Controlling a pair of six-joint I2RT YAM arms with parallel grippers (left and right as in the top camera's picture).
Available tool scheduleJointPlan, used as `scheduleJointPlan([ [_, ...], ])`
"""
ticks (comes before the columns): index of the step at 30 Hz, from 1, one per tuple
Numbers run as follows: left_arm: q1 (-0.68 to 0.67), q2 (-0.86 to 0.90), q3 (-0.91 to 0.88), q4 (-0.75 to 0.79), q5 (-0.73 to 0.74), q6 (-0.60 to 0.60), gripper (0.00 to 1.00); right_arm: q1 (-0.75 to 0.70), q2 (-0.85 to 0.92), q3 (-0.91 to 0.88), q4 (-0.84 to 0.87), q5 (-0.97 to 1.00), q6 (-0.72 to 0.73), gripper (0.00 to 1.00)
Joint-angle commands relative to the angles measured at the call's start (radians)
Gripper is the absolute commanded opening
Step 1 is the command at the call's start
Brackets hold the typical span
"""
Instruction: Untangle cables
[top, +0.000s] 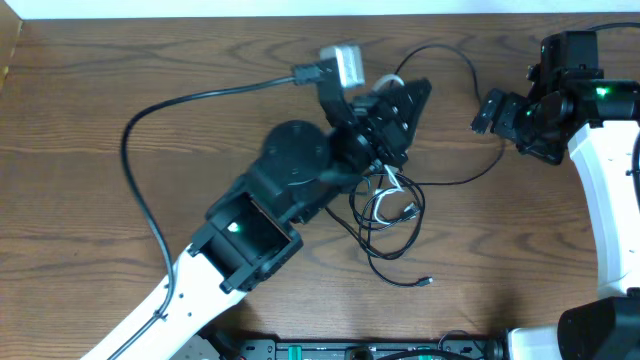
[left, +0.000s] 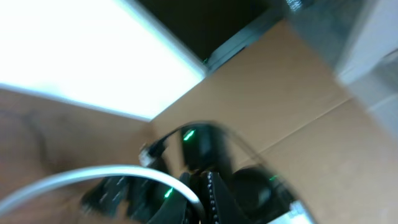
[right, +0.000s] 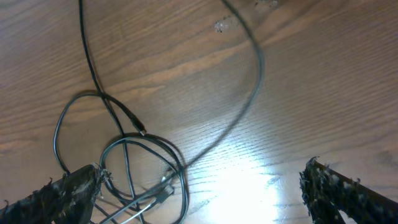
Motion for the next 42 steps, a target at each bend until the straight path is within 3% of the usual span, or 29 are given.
scheduleJointPlan([
  [1, 0.024, -0.025, 0.018, 0.061, -0.002, 0.016, 0.08, 0.013, 0.002, -0.029, 0.002, 0.004, -0.011, 0.99],
  [19, 0.119, -0.026, 0.019, 0.349, -0.009, -0.085, 0.07, 0.016, 0.002, -0.224, 0.149, -0.108, -0.011, 0.99],
  [25, 0.119, -0.026, 0.019, 0.303, -0.008, -0.09, 0.07, 0.021, 0.002, -0.248, 0.18, -0.114, -0.01, 0.99],
  [30, 0.119, -0.019, 0.018, 0.149, -0.009, -0.089, 0.08, 0.049, 0.002, -0.268, 0.21, -0.198, -0.011, 0.99],
  [35, 0.119, 0.003, 0.018, 0.093, -0.009, -0.09, 0.07, 0.092, 0.002, -0.281, 0.229, -0.225, -0.011, 0.99],
  [42, 0.119, 0.01, 0.018, 0.118, 0.013, -0.253, 0.08, 0.164, 0.003, -0.301, 0.286, -0.221, -0.006, 0.99],
])
